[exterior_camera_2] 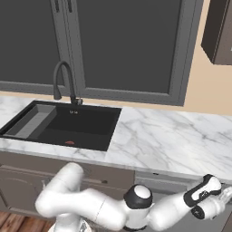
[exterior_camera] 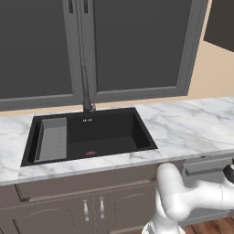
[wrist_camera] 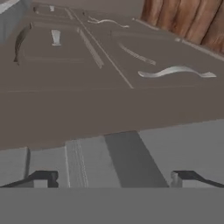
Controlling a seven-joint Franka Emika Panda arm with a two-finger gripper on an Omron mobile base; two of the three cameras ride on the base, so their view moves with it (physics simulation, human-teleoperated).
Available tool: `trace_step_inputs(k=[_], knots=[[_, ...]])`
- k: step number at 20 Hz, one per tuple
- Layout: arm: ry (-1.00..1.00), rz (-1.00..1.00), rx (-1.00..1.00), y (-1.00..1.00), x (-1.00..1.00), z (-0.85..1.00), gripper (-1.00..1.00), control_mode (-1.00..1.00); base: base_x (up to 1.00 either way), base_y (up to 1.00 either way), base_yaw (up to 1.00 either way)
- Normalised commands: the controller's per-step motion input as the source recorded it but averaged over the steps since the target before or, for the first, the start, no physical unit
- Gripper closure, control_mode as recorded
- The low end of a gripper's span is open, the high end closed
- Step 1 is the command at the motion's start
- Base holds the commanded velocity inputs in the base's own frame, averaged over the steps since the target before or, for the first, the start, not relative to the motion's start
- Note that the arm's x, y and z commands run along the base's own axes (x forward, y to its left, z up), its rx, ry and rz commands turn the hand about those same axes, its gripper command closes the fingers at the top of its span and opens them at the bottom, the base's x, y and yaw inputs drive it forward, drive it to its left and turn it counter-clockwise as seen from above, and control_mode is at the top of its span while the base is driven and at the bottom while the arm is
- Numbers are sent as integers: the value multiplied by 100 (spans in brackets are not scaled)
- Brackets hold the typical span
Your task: Pick up the cup and bowl from the counter, place them in the dishwasher, and close the dishwasher door.
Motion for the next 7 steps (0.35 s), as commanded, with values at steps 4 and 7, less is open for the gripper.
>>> trace_step_inputs(k=[4, 7], knots=[[-55, 1, -41, 0, 66, -100, -100, -100, 0, 0, 0], [-54, 1, -42, 0, 73, -100, -100, -100, 0, 0, 0]])
